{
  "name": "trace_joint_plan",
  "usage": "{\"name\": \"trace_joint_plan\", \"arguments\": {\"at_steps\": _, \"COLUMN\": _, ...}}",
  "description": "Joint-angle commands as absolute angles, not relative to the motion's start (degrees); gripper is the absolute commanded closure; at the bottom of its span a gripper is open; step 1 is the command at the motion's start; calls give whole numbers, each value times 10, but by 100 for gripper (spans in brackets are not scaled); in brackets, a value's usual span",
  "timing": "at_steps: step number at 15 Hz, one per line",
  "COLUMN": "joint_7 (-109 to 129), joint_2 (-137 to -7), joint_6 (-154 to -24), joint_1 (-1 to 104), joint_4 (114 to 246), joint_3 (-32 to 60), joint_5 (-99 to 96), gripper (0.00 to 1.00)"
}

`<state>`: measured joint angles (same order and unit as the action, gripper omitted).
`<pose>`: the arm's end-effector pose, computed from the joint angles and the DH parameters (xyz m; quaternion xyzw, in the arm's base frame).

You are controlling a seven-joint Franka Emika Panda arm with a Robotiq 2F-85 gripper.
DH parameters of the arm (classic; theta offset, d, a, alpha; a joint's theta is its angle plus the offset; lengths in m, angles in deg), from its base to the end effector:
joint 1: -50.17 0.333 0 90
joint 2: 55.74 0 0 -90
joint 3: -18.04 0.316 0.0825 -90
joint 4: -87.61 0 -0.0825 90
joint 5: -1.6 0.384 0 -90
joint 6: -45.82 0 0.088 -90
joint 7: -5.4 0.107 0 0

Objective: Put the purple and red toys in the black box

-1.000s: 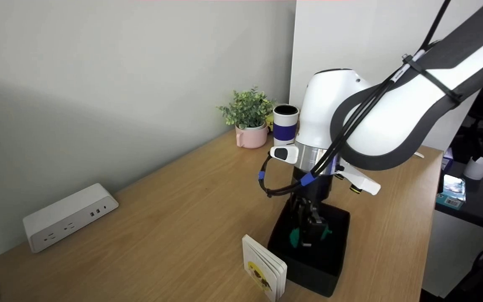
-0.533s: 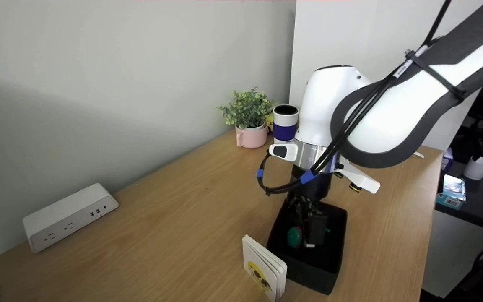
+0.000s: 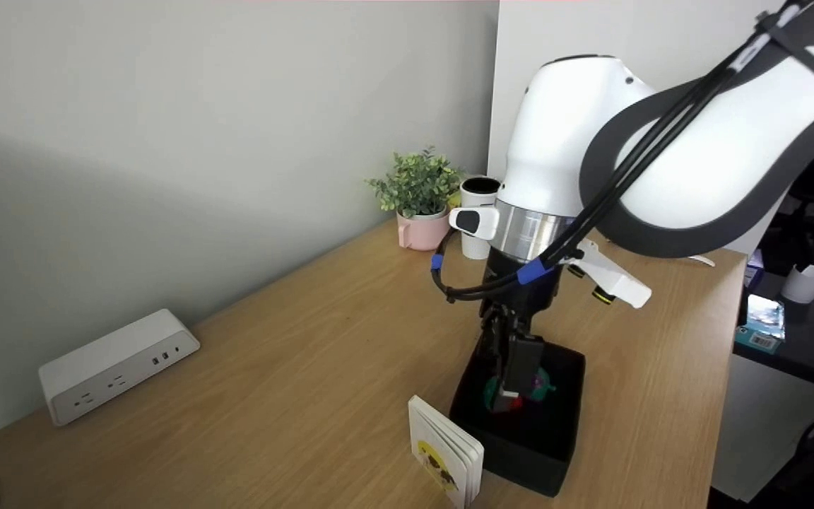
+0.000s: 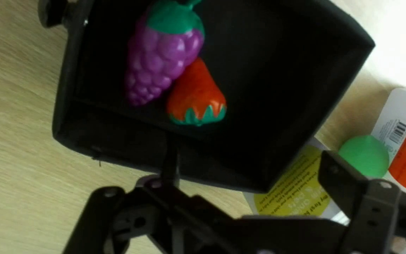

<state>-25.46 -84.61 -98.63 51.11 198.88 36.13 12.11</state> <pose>0.6012 0.1953 0.2419 -0.9335 -0.3310 -0.0581 0.1253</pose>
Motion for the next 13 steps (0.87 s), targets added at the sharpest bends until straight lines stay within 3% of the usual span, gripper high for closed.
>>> {"name": "trace_joint_plan", "arguments": {"at_steps": 1, "joint_7": -143, "joint_2": -796, "joint_6": -995, "joint_1": 554, "joint_4": 2026, "joint_3": 324, "joint_5": 81, "gripper": 0}}
{"name": "trace_joint_plan", "arguments": {"at_steps": 5, "joint_7": 18, "joint_2": -772, "joint_6": -992, "joint_1": 599, "joint_4": 2038, "joint_3": 279, "joint_5": 28, "gripper": 0}}
{"name": "trace_joint_plan", "arguments": {"at_steps": 13, "joint_7": -30, "joint_2": -799, "joint_6": -984, "joint_1": 583, "joint_4": 2011, "joint_3": 299, "joint_5": 43, "gripper": 0}}
